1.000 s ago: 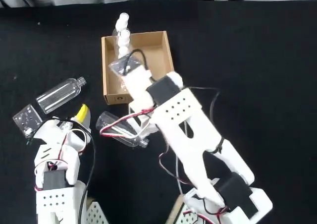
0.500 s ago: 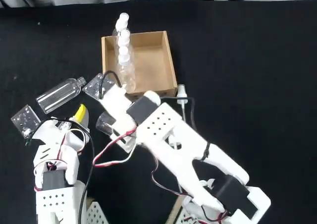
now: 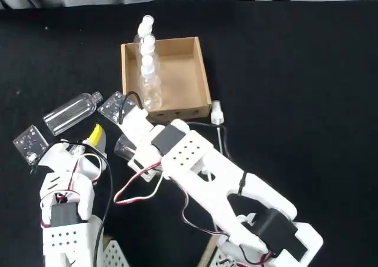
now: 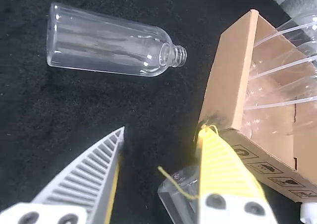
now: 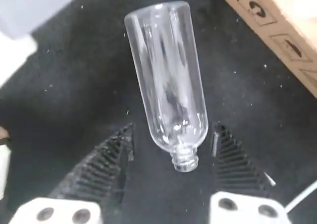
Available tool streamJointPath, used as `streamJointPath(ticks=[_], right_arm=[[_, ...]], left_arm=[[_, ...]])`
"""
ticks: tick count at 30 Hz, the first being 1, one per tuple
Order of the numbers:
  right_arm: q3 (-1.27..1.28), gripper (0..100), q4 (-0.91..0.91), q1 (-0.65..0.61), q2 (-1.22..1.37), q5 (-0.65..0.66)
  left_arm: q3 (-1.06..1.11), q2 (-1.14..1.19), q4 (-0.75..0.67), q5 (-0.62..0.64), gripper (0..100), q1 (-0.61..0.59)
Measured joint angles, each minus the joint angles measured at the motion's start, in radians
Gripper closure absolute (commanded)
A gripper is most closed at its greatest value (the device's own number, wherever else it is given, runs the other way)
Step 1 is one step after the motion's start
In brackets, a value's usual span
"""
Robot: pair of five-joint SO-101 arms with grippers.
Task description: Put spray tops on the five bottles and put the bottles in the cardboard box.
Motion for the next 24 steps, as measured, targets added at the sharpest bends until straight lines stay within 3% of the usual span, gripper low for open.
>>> streamJointPath(ticks=[8, 24], right_arm=[[0.103, 78.6, -0.133, -0.003, 0.0, 0.164], [0.241, 78.3, -0.327, -0.003, 0.0, 0.178]], left_arm=[[0.0, 0.0, 0.0, 0.0, 79, 0.0], [0.0, 0.0, 0.0, 0.0, 79, 0.0]])
